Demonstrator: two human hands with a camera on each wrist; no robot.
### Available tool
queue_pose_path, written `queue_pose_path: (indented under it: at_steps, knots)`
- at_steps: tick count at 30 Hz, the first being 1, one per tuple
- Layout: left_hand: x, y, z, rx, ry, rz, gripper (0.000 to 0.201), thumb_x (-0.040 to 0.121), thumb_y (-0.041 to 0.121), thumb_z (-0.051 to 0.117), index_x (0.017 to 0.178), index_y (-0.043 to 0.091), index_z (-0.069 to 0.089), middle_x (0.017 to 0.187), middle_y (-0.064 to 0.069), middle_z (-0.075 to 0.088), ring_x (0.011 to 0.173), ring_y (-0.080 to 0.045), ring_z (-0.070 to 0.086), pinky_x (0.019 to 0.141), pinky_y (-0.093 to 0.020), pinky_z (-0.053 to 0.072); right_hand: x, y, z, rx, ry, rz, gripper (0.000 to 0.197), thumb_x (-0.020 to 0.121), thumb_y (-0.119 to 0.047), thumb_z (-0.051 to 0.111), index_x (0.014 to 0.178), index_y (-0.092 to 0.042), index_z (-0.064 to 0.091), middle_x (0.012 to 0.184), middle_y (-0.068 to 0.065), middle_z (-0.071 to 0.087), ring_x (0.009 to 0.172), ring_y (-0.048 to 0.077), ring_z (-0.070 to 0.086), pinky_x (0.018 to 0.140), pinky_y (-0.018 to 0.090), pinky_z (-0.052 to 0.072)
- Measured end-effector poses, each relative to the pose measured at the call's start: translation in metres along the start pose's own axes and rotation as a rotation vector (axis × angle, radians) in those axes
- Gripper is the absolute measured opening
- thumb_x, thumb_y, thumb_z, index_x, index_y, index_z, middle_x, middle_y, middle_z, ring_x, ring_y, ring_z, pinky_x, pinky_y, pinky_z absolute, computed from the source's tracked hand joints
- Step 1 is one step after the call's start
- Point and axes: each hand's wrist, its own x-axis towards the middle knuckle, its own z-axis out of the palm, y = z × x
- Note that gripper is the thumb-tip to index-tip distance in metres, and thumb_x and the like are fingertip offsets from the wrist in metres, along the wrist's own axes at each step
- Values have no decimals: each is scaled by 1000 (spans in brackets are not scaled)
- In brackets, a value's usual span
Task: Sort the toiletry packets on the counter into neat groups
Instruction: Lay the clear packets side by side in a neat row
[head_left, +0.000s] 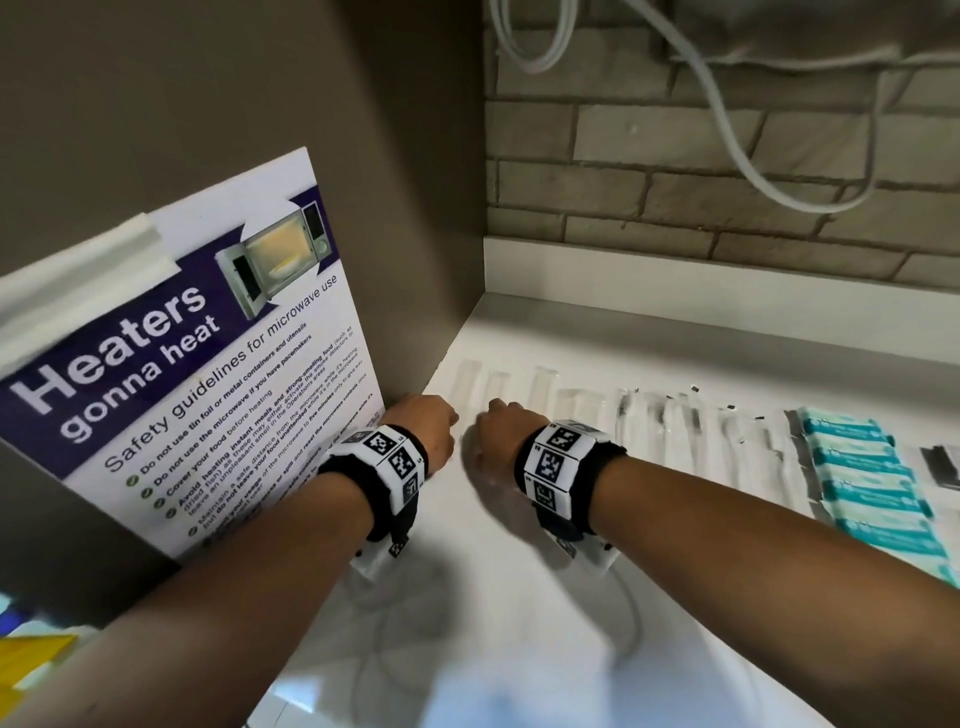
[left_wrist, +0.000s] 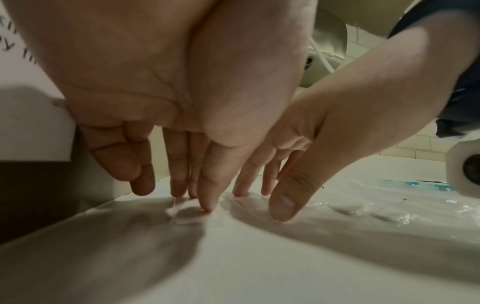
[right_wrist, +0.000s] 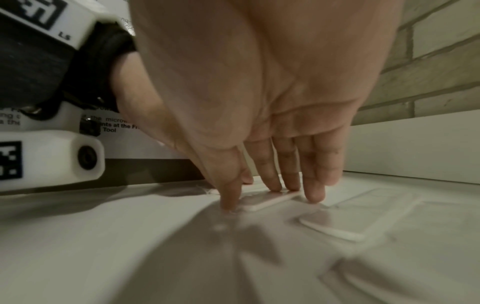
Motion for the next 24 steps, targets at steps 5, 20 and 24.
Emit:
queue_pose_path:
  at_steps: [5,20,24]
  knots:
    - [2,-2,-1,19,-3,17,43,88,23,59,132,23,58,133,-4,61,126,-24,54,107,-32,42,0,-1,0,8,-24,20,37,91,-21,50,125,-8,55,125,10,47,122,30,47,93,43,46]
    - [6,14,-8,-22,45,76,37,86,7,46,115,17,67,124,-6,65,116,-28,57,99,-35,47,-24,33,-12,-17,132,-56,50,92,-39,48,138,-17,48,138,11,47,129,30,41,108,40,31]
    - [6,37,-7,-58,44,236,38,94,23,43,127,30,60,136,1,57,130,-26,45,109,-38,37,-41,68,-13,-89,82,35,57,90,-48,51,138,-18,48,141,8,49,134,29,38,116,44,20]
